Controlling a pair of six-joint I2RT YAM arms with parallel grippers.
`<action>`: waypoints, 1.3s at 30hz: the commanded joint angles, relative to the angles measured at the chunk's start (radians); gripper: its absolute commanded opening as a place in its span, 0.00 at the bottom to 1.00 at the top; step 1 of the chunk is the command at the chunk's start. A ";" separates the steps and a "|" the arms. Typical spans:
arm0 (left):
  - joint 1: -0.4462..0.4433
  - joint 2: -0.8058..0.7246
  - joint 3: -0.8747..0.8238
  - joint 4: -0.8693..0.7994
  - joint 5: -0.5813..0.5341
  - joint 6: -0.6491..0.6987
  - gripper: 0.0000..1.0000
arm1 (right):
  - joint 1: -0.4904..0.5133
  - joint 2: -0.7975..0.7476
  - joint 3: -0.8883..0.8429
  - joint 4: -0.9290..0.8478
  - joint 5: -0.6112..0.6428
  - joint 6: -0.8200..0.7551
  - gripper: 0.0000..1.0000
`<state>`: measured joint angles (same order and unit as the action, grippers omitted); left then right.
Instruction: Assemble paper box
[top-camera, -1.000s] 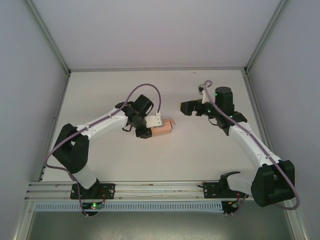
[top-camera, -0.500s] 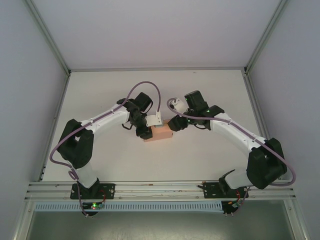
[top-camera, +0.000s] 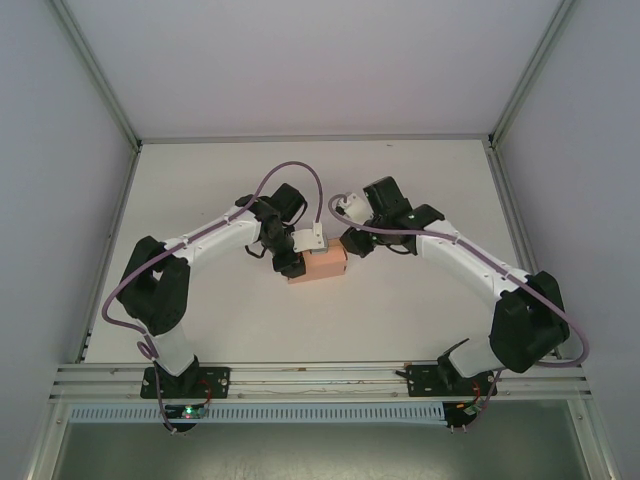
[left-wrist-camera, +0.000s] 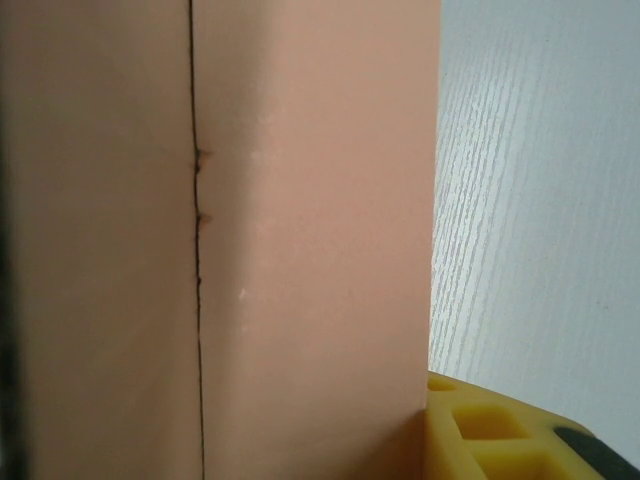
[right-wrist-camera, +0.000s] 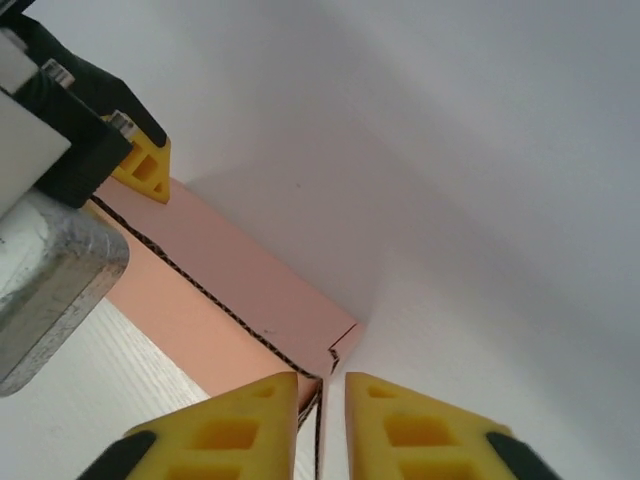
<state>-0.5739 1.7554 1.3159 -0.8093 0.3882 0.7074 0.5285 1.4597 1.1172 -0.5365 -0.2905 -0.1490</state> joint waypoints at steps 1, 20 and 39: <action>0.008 0.018 0.017 -0.044 -0.012 0.009 0.40 | 0.010 0.024 0.035 -0.067 0.028 0.015 0.07; 0.008 0.036 0.059 -0.044 -0.016 -0.024 0.43 | 0.109 -0.064 -0.190 0.140 0.126 0.317 0.00; 0.008 0.045 0.062 -0.040 -0.023 -0.026 0.45 | 0.092 -0.068 -0.147 0.136 0.099 0.490 0.00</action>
<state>-0.5739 1.7798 1.3525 -0.8467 0.3618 0.6739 0.6189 1.3708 0.9405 -0.3031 -0.1276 0.3172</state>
